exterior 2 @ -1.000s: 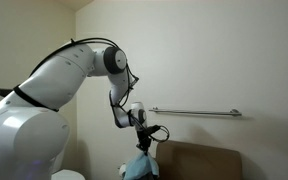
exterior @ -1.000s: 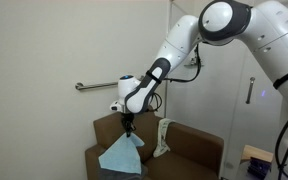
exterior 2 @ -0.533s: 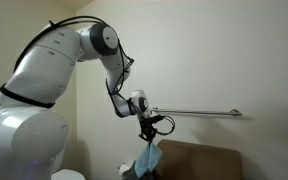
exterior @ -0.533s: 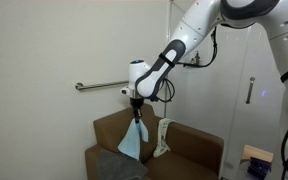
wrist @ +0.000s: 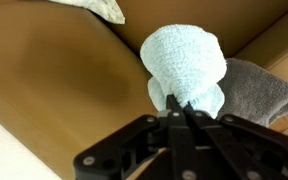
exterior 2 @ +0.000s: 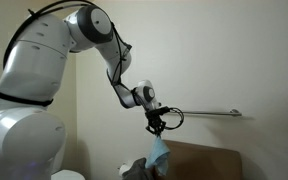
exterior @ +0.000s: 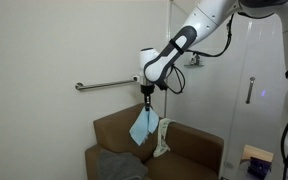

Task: Move the blue and grey towels to the right armrest of the sofa

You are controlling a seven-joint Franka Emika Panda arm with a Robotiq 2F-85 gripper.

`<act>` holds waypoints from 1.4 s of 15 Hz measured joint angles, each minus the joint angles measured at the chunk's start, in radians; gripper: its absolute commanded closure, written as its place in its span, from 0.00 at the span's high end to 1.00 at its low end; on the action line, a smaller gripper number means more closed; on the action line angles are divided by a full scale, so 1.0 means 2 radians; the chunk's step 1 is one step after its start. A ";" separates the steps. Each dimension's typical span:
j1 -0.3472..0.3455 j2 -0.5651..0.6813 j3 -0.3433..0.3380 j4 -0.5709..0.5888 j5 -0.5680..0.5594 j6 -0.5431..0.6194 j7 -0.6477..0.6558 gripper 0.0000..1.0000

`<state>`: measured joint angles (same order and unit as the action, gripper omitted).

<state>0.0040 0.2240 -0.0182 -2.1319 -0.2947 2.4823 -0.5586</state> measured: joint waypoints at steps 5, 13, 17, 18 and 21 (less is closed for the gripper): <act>-0.047 -0.005 -0.014 -0.004 0.018 -0.007 -0.015 0.03; -0.124 0.000 -0.046 -0.001 0.065 -0.007 -0.116 0.03; -0.153 0.007 -0.061 0.001 0.081 -0.006 -0.168 0.03; -0.160 0.010 -0.065 0.002 0.088 -0.006 -0.179 0.03; -0.181 0.017 -0.074 0.003 0.104 -0.004 -0.221 0.03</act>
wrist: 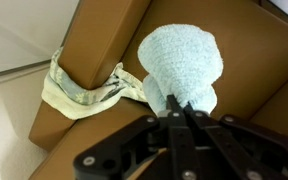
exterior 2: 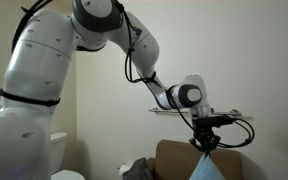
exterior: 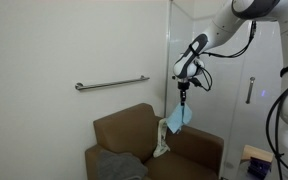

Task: Move the blue and grey towels to the right armrest of the sofa

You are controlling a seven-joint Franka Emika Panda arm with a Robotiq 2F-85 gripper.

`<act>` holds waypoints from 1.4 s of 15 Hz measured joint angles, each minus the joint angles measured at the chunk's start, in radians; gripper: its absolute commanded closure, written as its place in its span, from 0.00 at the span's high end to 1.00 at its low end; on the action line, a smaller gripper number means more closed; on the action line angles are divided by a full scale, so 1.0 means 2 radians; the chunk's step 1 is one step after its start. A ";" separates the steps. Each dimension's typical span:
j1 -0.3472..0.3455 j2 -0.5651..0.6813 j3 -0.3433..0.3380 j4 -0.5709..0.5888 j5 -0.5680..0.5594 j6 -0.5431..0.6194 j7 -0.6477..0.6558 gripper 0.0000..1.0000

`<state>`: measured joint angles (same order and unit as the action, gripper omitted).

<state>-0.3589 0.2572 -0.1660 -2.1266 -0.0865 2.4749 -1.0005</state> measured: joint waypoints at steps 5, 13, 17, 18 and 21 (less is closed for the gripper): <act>-0.043 0.017 -0.021 0.023 0.008 0.002 -0.096 0.03; -0.104 0.110 -0.026 0.161 0.042 -0.009 -0.215 0.03; -0.124 0.191 -0.006 0.255 0.049 -0.036 -0.215 0.03; -0.132 0.212 0.002 0.280 0.049 -0.048 -0.216 0.03; -0.142 0.268 0.017 0.344 0.049 -0.070 -0.217 0.03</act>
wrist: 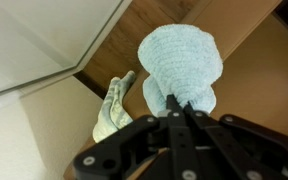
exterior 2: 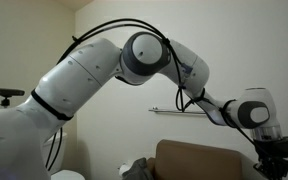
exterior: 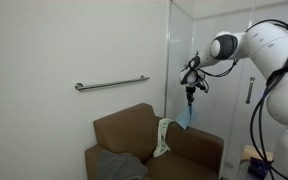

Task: Move the blue and grey towels to the right armrest of the sofa

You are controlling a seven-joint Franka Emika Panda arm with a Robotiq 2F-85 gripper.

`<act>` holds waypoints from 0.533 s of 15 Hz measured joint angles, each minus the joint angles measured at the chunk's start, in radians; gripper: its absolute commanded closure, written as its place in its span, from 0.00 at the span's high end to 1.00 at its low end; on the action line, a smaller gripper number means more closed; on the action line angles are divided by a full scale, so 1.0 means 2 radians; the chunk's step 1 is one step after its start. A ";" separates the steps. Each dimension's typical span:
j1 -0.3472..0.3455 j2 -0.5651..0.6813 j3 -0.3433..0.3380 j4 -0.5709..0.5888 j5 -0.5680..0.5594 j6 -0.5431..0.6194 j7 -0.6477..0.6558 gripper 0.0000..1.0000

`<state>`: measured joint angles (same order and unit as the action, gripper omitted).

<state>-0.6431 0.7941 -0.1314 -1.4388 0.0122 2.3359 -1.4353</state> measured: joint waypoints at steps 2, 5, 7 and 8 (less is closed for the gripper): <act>-0.001 0.029 0.003 0.032 0.000 -0.010 0.000 0.03; -0.002 0.059 0.009 0.071 -0.001 -0.034 -0.005 0.03; -0.002 0.074 0.012 0.091 -0.002 -0.050 -0.007 0.03; -0.002 0.082 0.013 0.100 -0.002 -0.056 -0.007 0.03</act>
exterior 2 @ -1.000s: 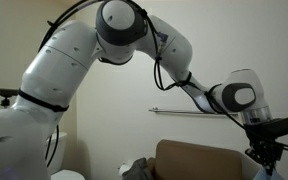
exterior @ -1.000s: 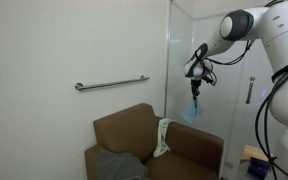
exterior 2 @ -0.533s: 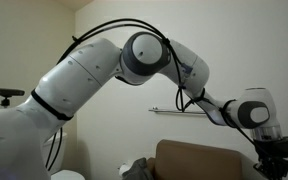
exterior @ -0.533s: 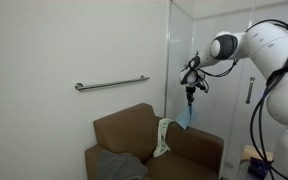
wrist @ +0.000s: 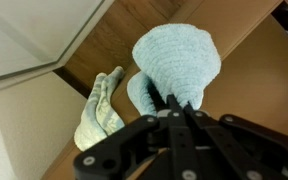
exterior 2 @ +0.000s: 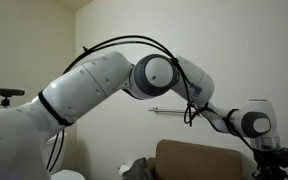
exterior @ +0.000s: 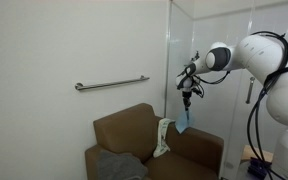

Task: Move the blue and grey towels to the right armrest of the sofa

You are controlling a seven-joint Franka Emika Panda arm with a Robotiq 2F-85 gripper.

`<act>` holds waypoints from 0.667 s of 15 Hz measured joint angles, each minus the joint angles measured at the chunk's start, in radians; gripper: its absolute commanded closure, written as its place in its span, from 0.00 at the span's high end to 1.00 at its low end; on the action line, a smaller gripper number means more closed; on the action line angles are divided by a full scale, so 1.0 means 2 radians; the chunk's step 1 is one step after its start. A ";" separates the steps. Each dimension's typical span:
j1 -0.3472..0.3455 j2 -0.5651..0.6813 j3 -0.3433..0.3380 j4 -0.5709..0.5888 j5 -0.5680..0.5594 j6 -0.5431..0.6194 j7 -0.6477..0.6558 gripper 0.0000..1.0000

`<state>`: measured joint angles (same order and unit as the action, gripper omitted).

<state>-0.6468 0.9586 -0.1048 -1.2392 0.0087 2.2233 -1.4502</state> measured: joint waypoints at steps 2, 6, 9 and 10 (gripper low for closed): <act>0.000 0.015 0.000 0.016 0.000 -0.015 -0.001 0.29; 0.000 0.040 0.002 0.046 0.000 -0.039 -0.002 0.54; 0.000 0.053 0.002 0.066 0.000 -0.050 -0.008 0.72; 0.000 0.056 0.002 0.070 0.000 -0.052 -0.012 0.80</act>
<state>-0.6474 1.0699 -0.1005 -1.0984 0.0082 2.1192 -1.4736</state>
